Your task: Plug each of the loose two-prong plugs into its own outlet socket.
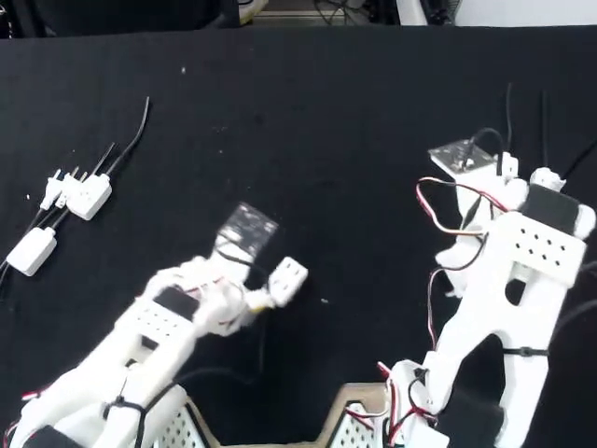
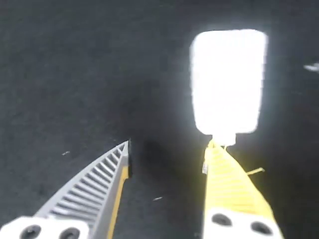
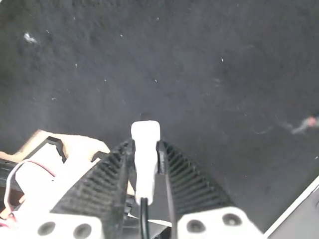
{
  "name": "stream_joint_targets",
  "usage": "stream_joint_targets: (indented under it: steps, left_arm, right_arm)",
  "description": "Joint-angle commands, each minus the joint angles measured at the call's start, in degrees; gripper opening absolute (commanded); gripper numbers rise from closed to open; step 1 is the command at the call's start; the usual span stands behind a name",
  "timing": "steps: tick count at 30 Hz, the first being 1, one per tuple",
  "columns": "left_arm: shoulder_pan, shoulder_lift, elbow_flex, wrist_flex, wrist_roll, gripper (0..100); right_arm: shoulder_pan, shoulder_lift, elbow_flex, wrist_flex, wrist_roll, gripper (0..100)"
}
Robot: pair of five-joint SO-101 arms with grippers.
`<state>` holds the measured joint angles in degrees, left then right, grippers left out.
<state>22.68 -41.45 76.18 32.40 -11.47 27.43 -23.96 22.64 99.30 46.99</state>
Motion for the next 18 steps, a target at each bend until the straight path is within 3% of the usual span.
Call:
stream_joint_targets:
  steps: [1,8,13,18]
  left_arm:
    - [4.3,-1.2,-3.5,0.0,0.6,24]
    - [4.1,-1.2,-6.3,0.4,0.5,24]
    - [-3.4,-0.7,-9.4,-0.3,0.5,24]
    - [-4.8,-0.5,-7.9,-7.2,0.5,24]
  right_arm:
    - [2.5,-2.8,-0.3,1.6,1.0,1.1]
    - [3.6,-2.8,2.2,1.6,1.0,1.1]
    - [4.0,-2.9,2.8,1.6,1.0,1.1]
    - [4.0,-2.9,2.8,1.6,1.0,1.1]
